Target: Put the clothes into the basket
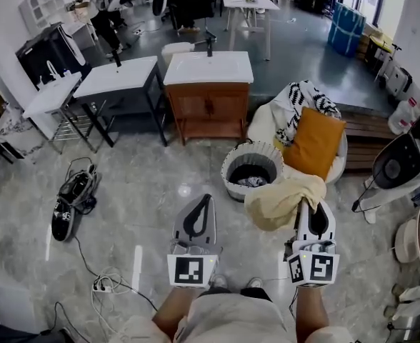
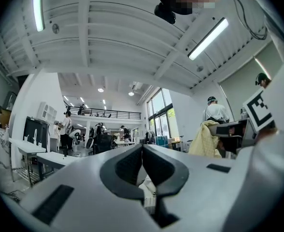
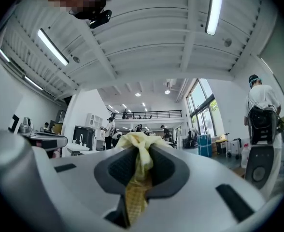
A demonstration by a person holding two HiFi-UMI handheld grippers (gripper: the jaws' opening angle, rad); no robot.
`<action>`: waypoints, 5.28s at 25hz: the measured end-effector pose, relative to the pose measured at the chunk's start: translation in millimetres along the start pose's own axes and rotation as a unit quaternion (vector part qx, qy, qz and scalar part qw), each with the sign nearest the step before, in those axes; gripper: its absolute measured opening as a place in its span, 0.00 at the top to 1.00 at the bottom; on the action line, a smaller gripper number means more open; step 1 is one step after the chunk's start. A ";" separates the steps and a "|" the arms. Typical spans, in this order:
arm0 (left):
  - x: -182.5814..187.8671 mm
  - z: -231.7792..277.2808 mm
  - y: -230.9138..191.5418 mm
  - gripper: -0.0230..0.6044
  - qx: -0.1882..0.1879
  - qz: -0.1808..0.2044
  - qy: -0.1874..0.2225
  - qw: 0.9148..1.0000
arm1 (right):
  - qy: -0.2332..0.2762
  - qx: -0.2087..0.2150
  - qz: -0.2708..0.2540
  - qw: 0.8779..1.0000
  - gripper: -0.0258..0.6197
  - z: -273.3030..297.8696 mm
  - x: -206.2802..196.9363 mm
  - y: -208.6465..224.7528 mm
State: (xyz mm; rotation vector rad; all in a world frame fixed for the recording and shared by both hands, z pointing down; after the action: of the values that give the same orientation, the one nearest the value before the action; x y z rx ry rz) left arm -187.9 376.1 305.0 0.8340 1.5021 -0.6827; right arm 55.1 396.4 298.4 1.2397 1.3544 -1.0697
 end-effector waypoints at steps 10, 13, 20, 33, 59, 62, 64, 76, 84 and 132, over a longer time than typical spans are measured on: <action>-12.1 -20.5 -37.6 0.96 -0.006 0.000 0.003 1.000 | -0.004 -0.011 -0.014 1.000 0.90 -2.1 -14.4 -38.0; -14.5 -19.4 -46.3 0.96 -0.007 -0.004 0.005 1.000 | -0.006 -0.008 -0.013 1.000 0.90 2.8 -17.6 -45.5; -21.7 15.1 -54.6 0.96 -0.007 -0.003 -0.002 1.000 | -0.017 -0.002 -0.003 1.000 0.90 36.1 -28.9 -39.6; -33.8 136.3 -68.3 0.96 0.008 0.013 -0.015 1.000 | -0.026 0.007 0.008 1.000 0.90 148.2 -55.2 11.9; -51.6 381.2 -28.4 0.96 0.043 0.016 -0.017 0.999 | -0.015 0.062 0.033 0.997 0.90 356.3 -77.3 151.5; -56.3 392.5 -26.8 0.96 0.045 0.012 -0.020 0.999 | -0.021 0.067 0.037 0.997 0.90 366.6 -86.1 156.4; -63.9 397.7 -29.1 0.95 0.045 0.008 -0.025 0.999 | -0.026 0.071 0.037 0.996 0.90 372.4 -93.3 154.8; -112.0 422.0 -80.8 0.96 0.029 -0.009 -0.033 0.999 | -0.064 0.088 0.016 0.994 0.90 421.3 -136.3 106.2; -151.3 442.2 -128.5 0.96 0.023 -0.038 -0.033 0.998 | -0.118 0.107 -0.009 0.987 0.90 457.7 -187.8 66.5; -293.0 437.3 -266.8 0.96 0.050 -0.140 -0.144 0.978 | -0.527 0.287 -0.276 0.751 0.90 499.3 -614.2 -119.3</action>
State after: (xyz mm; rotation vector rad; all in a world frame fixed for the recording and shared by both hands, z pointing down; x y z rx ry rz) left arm -154.0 -164.9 538.4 0.5730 1.3401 -1.0483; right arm -12.8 -192.6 836.2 0.3482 0.4454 -2.2682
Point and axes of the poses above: the fingertips, and each gripper's own axes: z forward along the fingers, y to its right, x out of its top, the point moved 4 cm from there along -z, backward along the fingers, and after that the axes turned 11 degrees about -x, right-handed, at the moved point
